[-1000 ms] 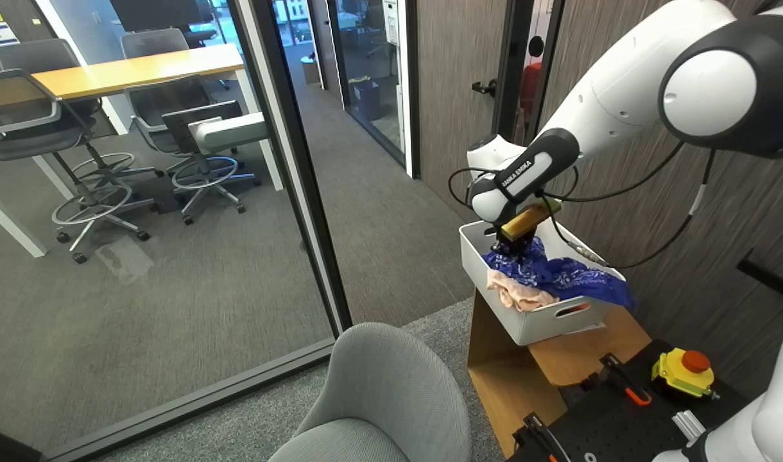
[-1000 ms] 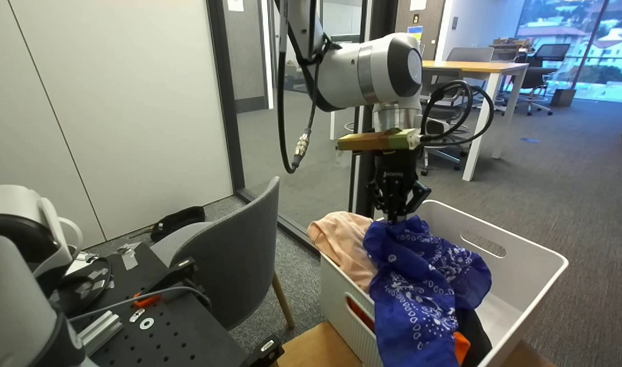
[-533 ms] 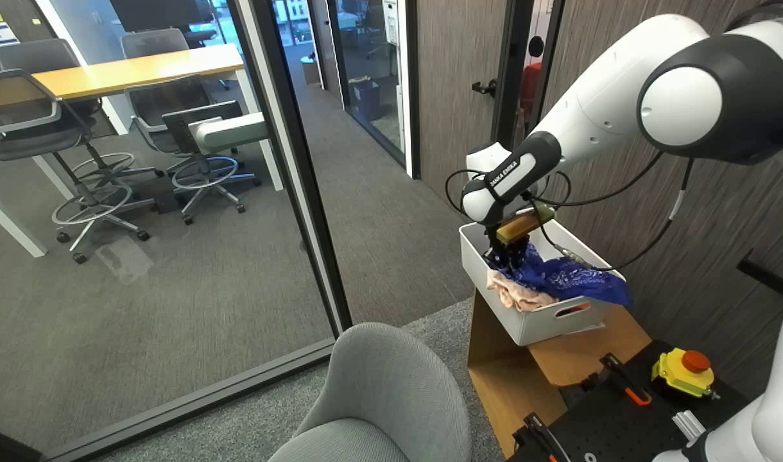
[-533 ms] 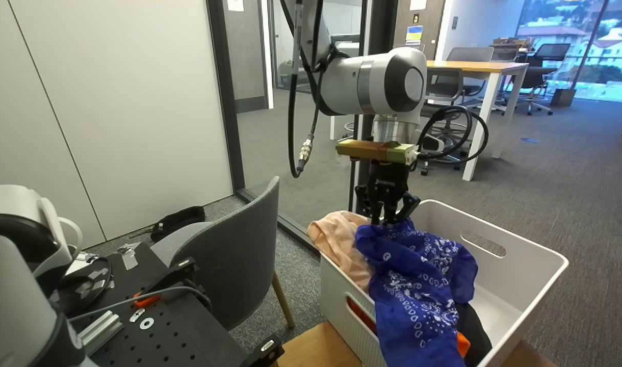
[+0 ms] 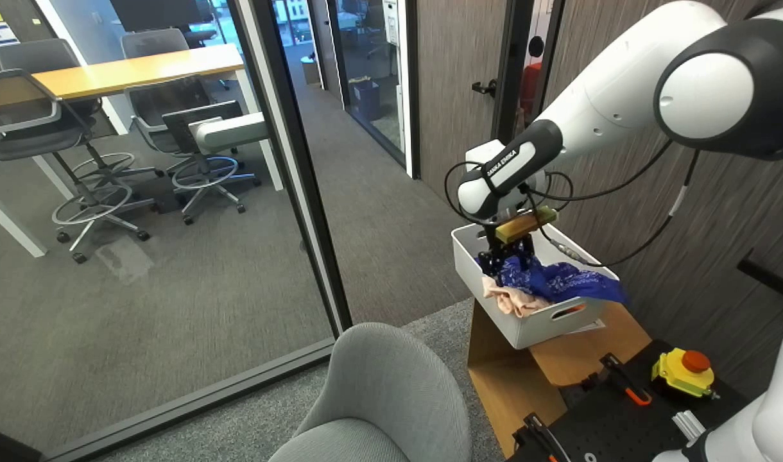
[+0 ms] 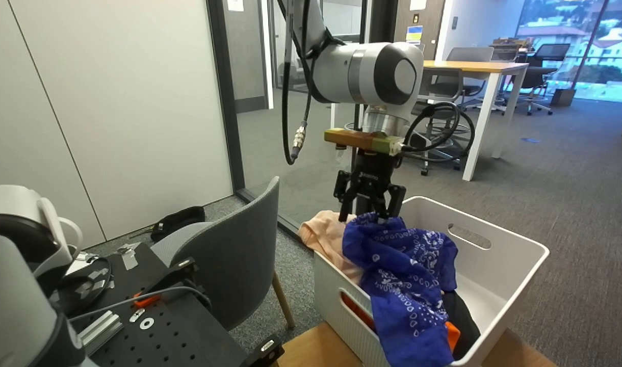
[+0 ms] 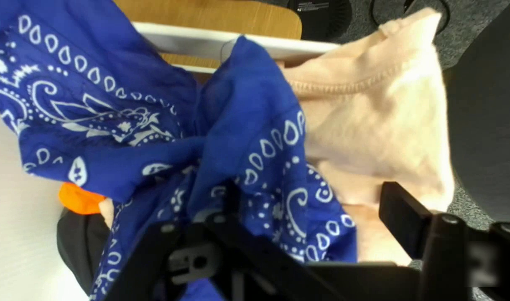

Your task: Put the blue cloth and the shirt into the basket.

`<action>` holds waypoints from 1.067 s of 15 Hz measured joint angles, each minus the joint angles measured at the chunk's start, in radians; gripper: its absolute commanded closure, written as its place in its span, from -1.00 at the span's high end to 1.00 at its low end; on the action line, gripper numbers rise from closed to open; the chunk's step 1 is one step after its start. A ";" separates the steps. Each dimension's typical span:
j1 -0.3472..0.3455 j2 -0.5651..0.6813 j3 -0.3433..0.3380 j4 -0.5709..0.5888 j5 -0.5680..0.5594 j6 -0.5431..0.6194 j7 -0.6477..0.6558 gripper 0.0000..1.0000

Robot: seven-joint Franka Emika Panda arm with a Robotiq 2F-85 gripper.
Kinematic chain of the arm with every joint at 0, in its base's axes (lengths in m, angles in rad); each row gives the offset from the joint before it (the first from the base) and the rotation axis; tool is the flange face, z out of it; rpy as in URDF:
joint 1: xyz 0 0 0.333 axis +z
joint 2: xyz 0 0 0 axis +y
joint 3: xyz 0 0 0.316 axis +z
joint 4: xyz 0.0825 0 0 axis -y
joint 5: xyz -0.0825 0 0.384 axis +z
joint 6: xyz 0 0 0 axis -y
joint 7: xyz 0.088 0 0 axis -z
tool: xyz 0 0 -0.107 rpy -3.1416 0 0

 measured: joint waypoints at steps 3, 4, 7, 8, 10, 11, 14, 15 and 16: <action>0.013 -0.108 0.003 -0.085 0.015 -0.034 0.006 1.00; 0.018 -0.152 0.003 -0.118 0.016 -0.045 0.013 1.00; 0.035 -0.308 0.006 -0.225 0.018 -0.085 0.040 1.00; 0.042 -0.365 0.009 -0.261 0.019 -0.099 0.055 1.00; 0.055 -0.475 0.021 -0.330 0.025 -0.122 0.085 1.00; 0.061 -0.531 0.029 -0.364 0.036 -0.129 0.098 1.00; 0.079 -0.698 0.053 -0.459 0.102 -0.123 0.114 1.00; 0.085 -0.754 0.059 -0.489 0.131 -0.111 0.113 1.00; 0.092 -0.810 0.064 -0.518 0.160 -0.101 0.113 1.00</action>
